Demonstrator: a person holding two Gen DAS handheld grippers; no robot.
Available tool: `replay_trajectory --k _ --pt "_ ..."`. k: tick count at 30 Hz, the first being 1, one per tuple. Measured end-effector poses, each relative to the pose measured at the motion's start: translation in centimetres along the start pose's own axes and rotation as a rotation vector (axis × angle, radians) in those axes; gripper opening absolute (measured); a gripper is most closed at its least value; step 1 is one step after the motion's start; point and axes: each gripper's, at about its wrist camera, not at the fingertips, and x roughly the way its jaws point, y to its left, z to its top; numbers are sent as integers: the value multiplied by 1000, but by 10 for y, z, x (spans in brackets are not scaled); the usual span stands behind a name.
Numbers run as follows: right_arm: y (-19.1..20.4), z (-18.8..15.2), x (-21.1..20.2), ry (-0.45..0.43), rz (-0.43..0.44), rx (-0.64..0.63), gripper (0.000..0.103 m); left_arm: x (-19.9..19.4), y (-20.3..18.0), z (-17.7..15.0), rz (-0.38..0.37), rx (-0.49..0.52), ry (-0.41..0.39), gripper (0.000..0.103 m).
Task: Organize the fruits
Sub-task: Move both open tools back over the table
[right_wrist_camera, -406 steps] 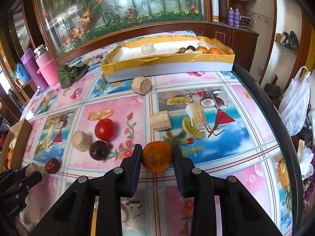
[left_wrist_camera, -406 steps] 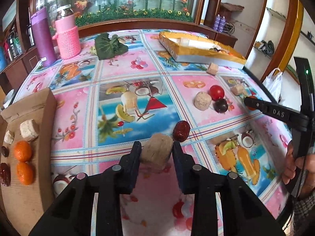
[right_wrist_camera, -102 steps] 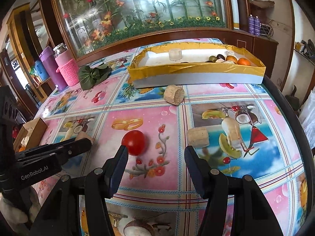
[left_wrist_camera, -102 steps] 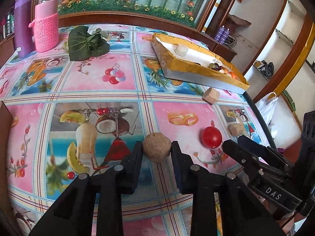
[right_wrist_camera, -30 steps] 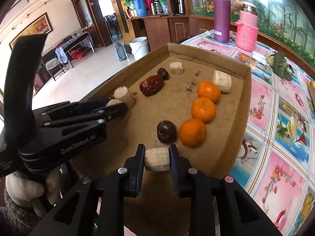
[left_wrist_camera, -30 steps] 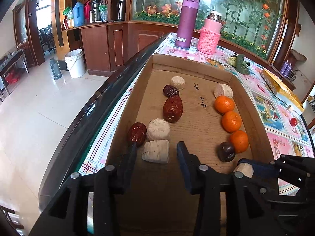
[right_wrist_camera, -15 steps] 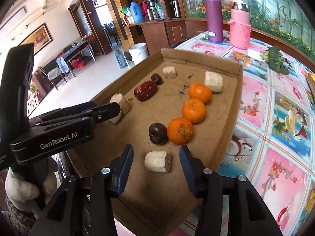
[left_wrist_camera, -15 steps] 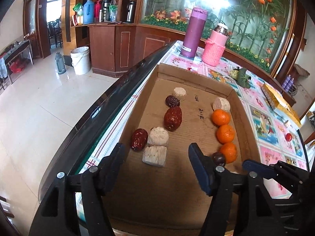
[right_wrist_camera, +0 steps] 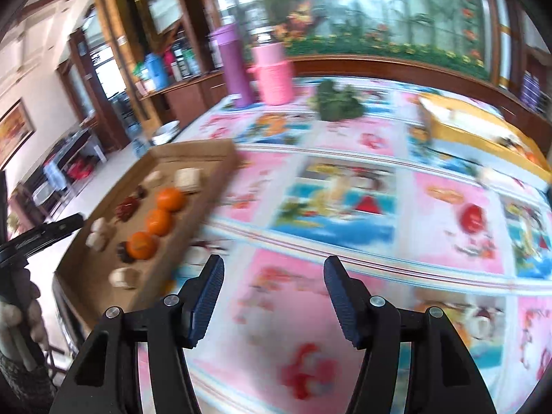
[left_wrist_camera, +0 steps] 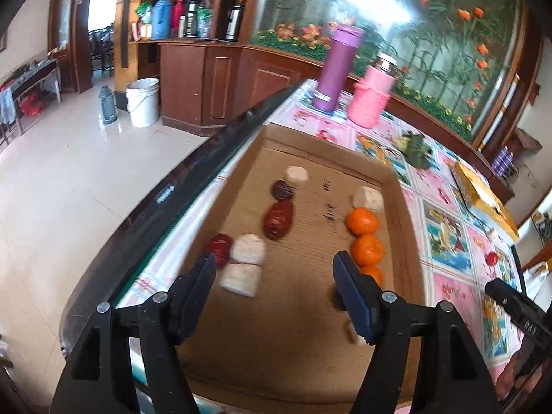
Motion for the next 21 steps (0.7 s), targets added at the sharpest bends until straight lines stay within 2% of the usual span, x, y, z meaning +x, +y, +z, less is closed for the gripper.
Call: replay_trajectory --k 6,11,16,21 --pt "-85 -12 -35 -35 -137 138 66 5 -66 -11 -74 158 33 70" --pt "-139 -27 -58 -48 -199 244 67 21 -110 -26 -106 256 97 70" --pt "-168 -41 -68 -52 -218 316 67 38 -130 -53 -170 302 238 70" --pt "-168 -42 -61 -50 -190 321 67 21 -139 -85 -232 389 302 71"
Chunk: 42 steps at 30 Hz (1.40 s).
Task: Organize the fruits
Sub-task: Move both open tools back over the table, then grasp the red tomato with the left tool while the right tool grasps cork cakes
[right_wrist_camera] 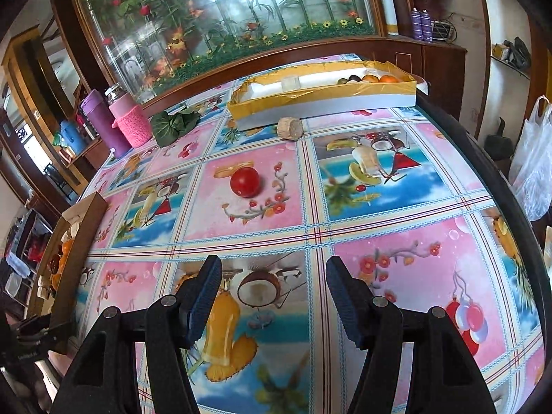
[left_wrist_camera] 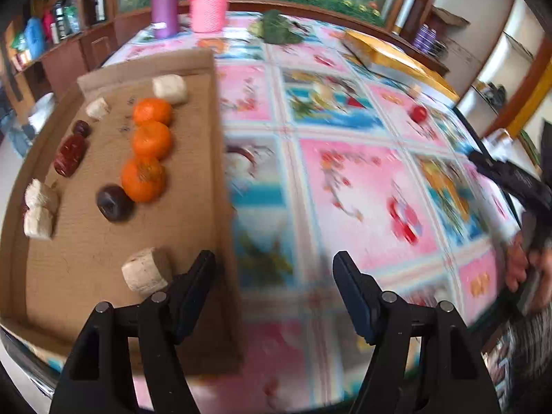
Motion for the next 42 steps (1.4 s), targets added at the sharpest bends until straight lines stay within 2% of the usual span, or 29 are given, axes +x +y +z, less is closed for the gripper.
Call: replay_trajectory --k 3,7,10,13,18,22,26,31,32,34,35,38,42 --pt "6 1 4 0 16 -15 67 -17 -8 -10 -24 38 -26 71" --pt "5 4 4 3 28 -14 67 -52 -9 -5 -100 39 -134 71" --pt "-2 10 1 -5 22 -2 67 -62 -15 10 -82 48 -200 73" --pt "-12 21 -2 -18 4 10 67 -56 -21 27 -38 56 -213 73" --pt "-29 52 9 -39 -55 29 67 -38 -31 46 -61 31 -211 73" --pt "-41 81 35 -47 -75 73 66 -26 -47 60 -75 45 -205 73" --pt "-32 110 67 -49 -99 41 66 -14 -64 69 -88 69 -191 73" --pt "-16 131 114 4 -126 -6 66 8 -79 82 -87 84 -165 73" --pt "-14 133 123 20 -133 -18 65 14 -82 86 -86 89 -155 73" --pt "-11 134 137 48 -139 -33 47 25 -90 94 -88 102 -142 72" --pt "-11 134 141 61 -138 -36 34 30 -94 97 -90 110 -138 72" --pt "-18 131 134 50 -121 -25 32 45 -110 108 -93 142 -123 72" --pt "-34 119 104 27 -101 15 32 66 -134 121 -111 168 -103 72"
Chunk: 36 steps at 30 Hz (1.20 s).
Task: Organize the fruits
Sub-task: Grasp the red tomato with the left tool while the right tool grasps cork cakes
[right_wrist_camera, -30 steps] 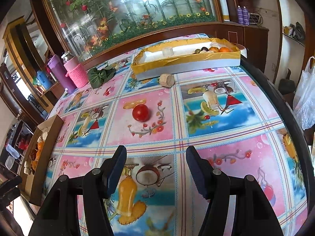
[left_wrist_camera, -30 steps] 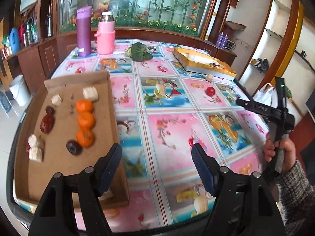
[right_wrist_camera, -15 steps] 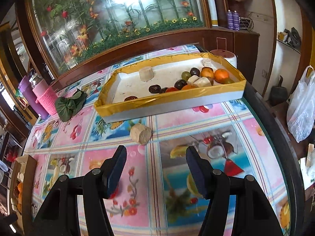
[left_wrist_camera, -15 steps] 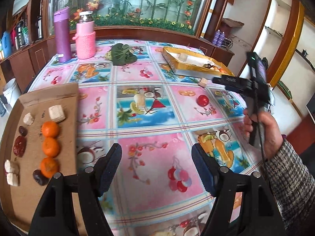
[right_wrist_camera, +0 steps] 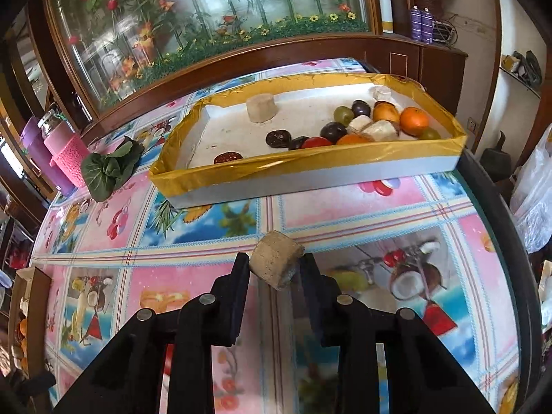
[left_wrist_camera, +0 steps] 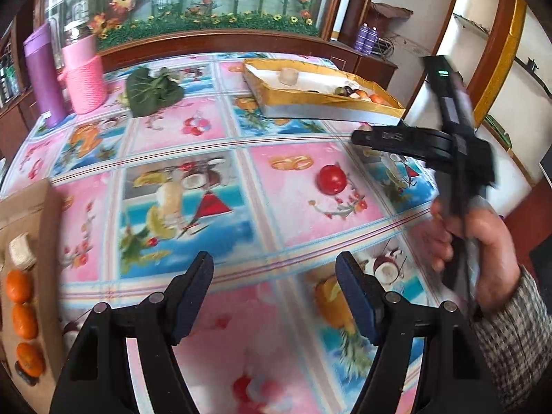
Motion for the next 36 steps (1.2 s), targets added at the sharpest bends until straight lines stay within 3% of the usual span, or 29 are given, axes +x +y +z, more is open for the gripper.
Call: replay_trajectory --k 7,10,13,21,24,29,34,36 --pt "-28 -41 -46 -38 12 19 32 40 -18 24 -26 12 -9 72" --pt "-36 -50 -43 -38 1 37 32 56 -15 36 -17 -5 -7 72" --pt "-36 -49 -38 -18 43 53 32 69 -14 46 0 -13 -5 72" --pt "-23 -52 -38 -14 40 1 33 87 -41 54 -45 49 -16 71" --pt "-23 -52 -39 -12 32 0 33 94 -49 54 -57 68 -10 62" --pt "-32 -51 -42 -21 4 30 32 97 -52 57 -87 68 -23 57" --pt "-41 -49 -43 -21 -14 56 32 98 -55 55 -87 98 -20 28" --pt "-39 -49 -40 -13 -20 48 32 97 -55 53 -92 105 -18 28"
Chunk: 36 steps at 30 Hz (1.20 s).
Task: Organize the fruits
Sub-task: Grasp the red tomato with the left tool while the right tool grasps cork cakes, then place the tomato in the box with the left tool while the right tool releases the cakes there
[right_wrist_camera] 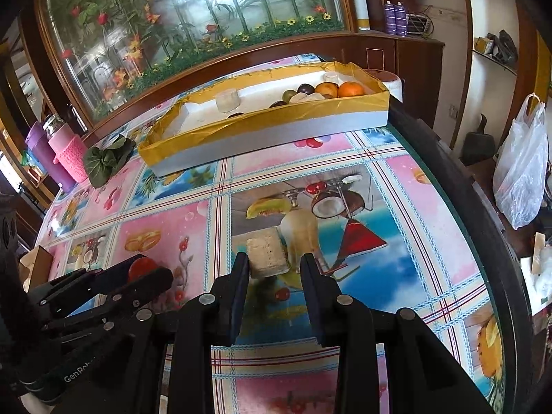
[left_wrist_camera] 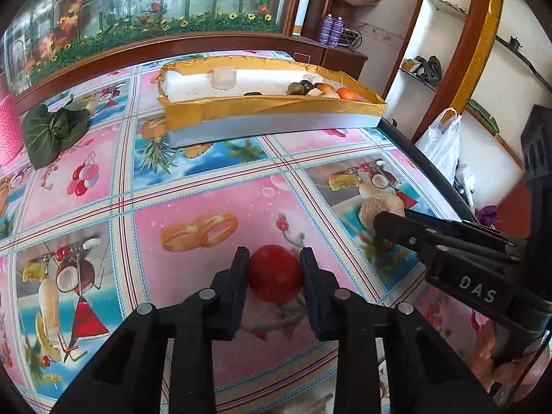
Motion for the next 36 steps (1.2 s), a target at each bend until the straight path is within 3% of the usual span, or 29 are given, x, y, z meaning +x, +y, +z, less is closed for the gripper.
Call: replay_trajectory --k 8,15,20,24,27,30,33,36 --pt "4 -2 1 -13 -39 -25 25 -6 8 -4 -12 -29 -10 28" --pt "5 -1 -2 -33 5 -25 24 -20 8 -8 12 -45 -5 28" --pt "3 0 -12 -73 52 -3 24 -69 15 -17 13 -84 -62 28" --pt "4 -2 -12 -77 52 -4 24 -115 41 -35 26 -150 -98 28" --pt "9 -5 -16 -92 31 -24 24 -160 77 -56 86 -217 -142 28" --pt "17 -7 -19 -96 3 -36 25 -203 117 -81 207 -270 -184 28" --pt "33 -10 -30 -95 48 -35 25 -242 160 -109 352 -330 -204 28" --pt "69 -16 -43 -78 146 -64 25 -272 197 -137 446 -399 -203 28"
